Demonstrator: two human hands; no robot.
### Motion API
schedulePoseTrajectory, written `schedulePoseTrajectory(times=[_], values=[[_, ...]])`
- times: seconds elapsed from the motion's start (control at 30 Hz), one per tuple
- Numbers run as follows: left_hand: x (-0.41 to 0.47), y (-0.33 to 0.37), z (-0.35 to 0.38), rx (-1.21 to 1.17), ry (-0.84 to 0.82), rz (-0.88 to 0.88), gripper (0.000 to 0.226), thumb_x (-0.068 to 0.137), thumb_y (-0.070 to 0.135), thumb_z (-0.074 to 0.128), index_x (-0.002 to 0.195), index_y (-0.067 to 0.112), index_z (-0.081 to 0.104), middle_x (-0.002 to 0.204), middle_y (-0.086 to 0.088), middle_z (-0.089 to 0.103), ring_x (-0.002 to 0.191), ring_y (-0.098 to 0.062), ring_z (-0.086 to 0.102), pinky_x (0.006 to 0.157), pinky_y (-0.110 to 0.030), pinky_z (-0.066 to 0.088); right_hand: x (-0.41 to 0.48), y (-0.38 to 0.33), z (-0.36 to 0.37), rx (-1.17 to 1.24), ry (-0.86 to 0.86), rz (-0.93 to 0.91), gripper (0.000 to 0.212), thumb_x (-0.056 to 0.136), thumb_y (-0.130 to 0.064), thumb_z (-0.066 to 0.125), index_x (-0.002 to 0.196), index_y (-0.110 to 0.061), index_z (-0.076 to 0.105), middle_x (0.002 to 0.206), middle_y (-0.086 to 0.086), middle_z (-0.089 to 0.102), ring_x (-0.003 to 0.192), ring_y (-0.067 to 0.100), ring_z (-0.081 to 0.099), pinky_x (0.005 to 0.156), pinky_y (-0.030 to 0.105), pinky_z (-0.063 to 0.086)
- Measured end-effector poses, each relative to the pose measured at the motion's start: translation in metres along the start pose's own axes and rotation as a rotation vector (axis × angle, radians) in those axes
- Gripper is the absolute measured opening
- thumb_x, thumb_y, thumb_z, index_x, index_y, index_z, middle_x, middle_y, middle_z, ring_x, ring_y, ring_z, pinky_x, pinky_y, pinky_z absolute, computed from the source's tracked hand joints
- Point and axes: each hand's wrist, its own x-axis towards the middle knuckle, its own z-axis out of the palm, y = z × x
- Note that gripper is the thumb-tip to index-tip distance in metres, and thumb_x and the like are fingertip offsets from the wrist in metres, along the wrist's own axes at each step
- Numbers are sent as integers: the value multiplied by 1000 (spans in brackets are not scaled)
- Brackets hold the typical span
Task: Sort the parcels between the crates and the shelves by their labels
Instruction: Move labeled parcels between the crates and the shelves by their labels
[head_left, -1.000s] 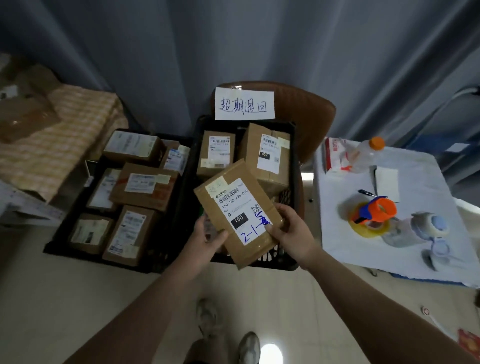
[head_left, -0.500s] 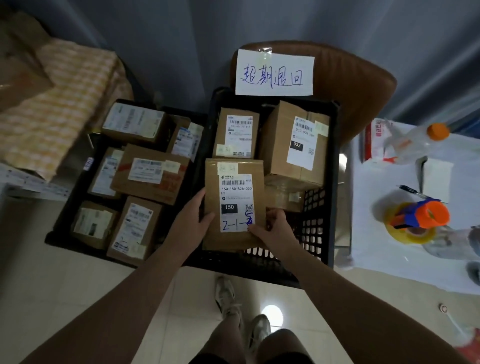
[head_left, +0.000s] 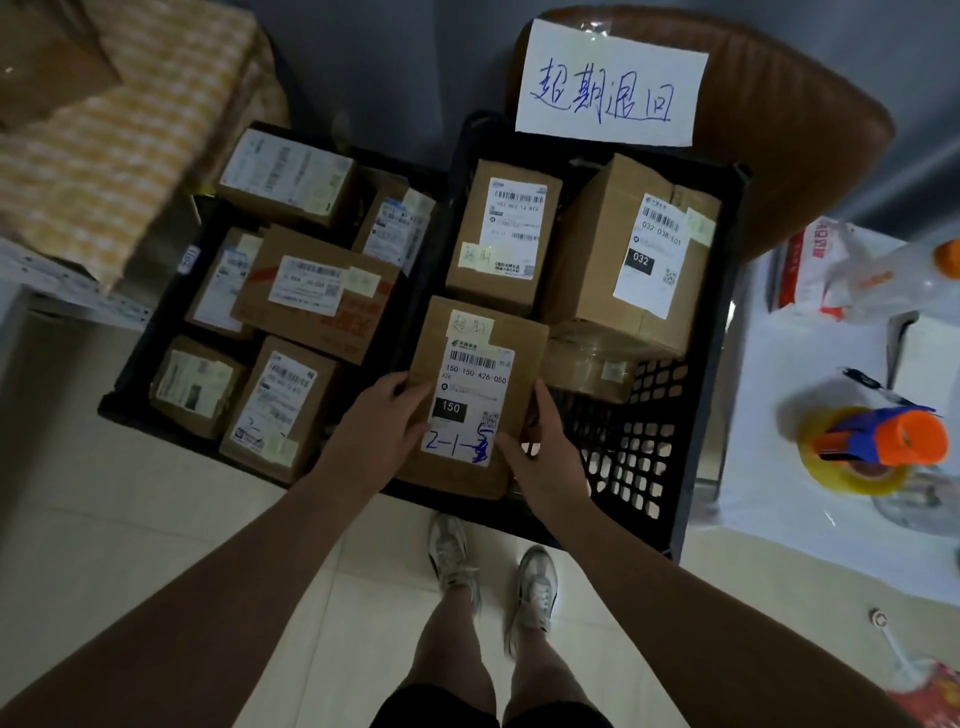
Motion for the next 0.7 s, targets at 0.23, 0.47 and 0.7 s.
schedulePoseTrajectory(times=[0.23, 0.47, 0.7], values=[[-12, 0, 7, -135, 44, -27, 53, 91, 25, 62, 140, 16, 45, 138, -12, 45, 118, -28, 47, 102, -40, 41, 13, 4, -4, 111, 22, 96, 53, 94, -36, 58, 143, -31, 38, 109, -16, 61, 86, -10, 57, 58, 4, 46], [15, -9, 15, 321, -7, 59, 52, 91, 34, 58, 139, 22, 43, 151, -10, 26, 129, -29, 31, 105, -40, 29, 42, -4, 5, 133, 1, 240, 55, 92, -32, 62, 141, -22, 38, 129, 2, 58, 108, 24, 61, 83, 49, 57], [8, -29, 30, 654, -48, 161, 43, 94, 37, 49, 136, 25, 48, 152, 2, 35, 145, -35, 9, 110, -59, -11, 49, 4, 5, -230, -84, 167, 61, 93, -38, 59, 144, -19, 33, 133, 5, 57, 114, 26, 58, 89, 38, 50]])
